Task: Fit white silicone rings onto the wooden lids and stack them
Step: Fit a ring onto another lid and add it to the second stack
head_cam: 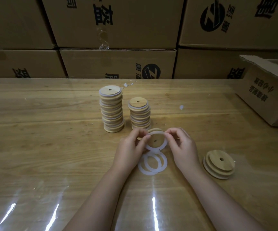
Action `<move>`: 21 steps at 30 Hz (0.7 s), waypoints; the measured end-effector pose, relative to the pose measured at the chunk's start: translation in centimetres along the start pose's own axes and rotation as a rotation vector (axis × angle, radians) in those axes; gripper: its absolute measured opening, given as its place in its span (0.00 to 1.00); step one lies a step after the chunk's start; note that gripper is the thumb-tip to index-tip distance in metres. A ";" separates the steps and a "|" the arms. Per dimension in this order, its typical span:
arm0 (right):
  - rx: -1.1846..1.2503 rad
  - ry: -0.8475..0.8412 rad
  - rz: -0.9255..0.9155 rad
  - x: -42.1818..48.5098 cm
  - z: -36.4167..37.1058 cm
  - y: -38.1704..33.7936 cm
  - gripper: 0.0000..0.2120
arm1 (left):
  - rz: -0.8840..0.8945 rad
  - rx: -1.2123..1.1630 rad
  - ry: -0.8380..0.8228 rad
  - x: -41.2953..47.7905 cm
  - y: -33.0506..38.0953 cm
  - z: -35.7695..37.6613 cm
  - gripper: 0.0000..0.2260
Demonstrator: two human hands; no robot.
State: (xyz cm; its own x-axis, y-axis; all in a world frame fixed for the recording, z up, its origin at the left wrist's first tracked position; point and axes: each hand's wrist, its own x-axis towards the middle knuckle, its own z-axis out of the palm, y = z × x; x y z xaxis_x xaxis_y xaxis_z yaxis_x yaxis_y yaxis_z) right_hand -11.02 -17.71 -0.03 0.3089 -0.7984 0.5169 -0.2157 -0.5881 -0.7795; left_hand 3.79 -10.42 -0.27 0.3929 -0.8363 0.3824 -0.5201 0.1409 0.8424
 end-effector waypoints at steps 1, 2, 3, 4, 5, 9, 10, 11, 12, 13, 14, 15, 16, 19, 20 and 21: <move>0.009 0.004 0.011 0.0 0.0 0.0 0.06 | 0.005 0.000 -0.007 0.0 0.0 0.0 0.05; 0.016 0.006 0.019 0.0 0.0 0.0 0.06 | 0.008 0.001 -0.011 0.0 0.0 0.0 0.05; 0.021 0.006 0.026 0.0 0.0 0.0 0.05 | 0.009 0.001 -0.014 0.0 0.0 0.0 0.05; 0.025 0.005 0.036 0.0 0.0 0.0 0.05 | 0.007 0.002 -0.016 0.0 0.0 0.0 0.05; 0.027 0.005 0.048 0.0 0.0 0.0 0.04 | 0.005 0.002 -0.018 0.0 0.0 -0.1 0.05; 0.071 0.010 0.120 0.0 -0.1 -0.2 0.08 | 0.005 0.000 -0.028 0.0 0.1 -0.1 0.04; 0.085 0.009 0.133 0.0 -0.1 -0.3 0.09 | 0.010 0.002 -0.027 -0.1 0.1 -0.1 0.04; 0.096 0.007 0.142 0.0 0.0 -0.3 0.09 | 0.016 0.008 -0.024 -0.1 0.1 -0.1 0.04; 0.107 0.004 0.147 0.0 0.0 -0.4 0.09 | 0.023 0.018 -0.021 -0.1 0.1 -0.1 0.04; 0.117 -0.001 0.151 0.0 0.0 -0.4 0.09 | 0.030 0.030 -0.017 -0.2 0.1 -0.1 0.04; 0.127 -0.006 0.155 0.0 0.0 -0.3 0.09 | 0.035 0.039 -0.012 -0.2 0.1 -0.1 0.04; 0.135 -0.013 0.161 0.1 0.0 -0.3 0.09 | 0.038 0.046 -0.007 -0.2 0.1 -0.1 0.04; 0.138 -0.019 0.164 0.1 0.0 -0.3 0.09 | 0.039 0.054 -0.004 -0.2 0.2 -0.1 0.04; 0.140 -0.024 0.159 0.0 0.0 -0.2 0.10 | 0.039 0.078 0.000 -0.2 0.3 -0.2 0.04; 0.137 -0.024 0.155 0.0 0.0 -0.2 0.10 | 0.037 0.078 0.001 -0.2 0.3 -0.2 0.04; 0.133 -0.025 0.153 0.0 0.0 -0.2 0.10 | 0.033 0.076 0.002 -0.2 0.3 -0.2 0.04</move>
State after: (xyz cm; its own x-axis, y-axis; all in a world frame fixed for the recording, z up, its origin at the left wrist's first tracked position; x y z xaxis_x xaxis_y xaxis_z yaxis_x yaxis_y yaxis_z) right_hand -10.97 -17.64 0.12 0.3049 -0.8726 0.3815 -0.1378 -0.4368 -0.8889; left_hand 3.68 -10.14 -0.01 0.3759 -0.8307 0.4107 -0.5888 0.1281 0.7981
